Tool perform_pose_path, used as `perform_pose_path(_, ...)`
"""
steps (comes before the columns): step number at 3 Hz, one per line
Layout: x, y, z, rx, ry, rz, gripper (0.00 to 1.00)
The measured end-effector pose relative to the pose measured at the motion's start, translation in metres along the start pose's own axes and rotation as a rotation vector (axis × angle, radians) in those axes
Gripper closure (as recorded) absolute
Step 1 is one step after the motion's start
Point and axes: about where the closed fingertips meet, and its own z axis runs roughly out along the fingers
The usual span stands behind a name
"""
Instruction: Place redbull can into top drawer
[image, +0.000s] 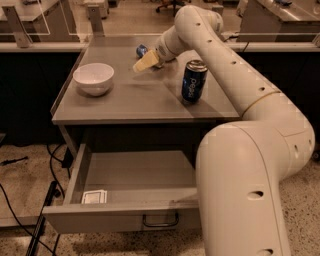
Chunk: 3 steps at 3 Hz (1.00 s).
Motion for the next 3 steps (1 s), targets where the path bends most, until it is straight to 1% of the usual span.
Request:
perform_pose_path(1,0.002,-0.003,0.011,0.012,0.014,-0.002,0.00)
perform_pose_path(3,0.010,-0.012,0.025,0.050,0.063,0.001,0.00)
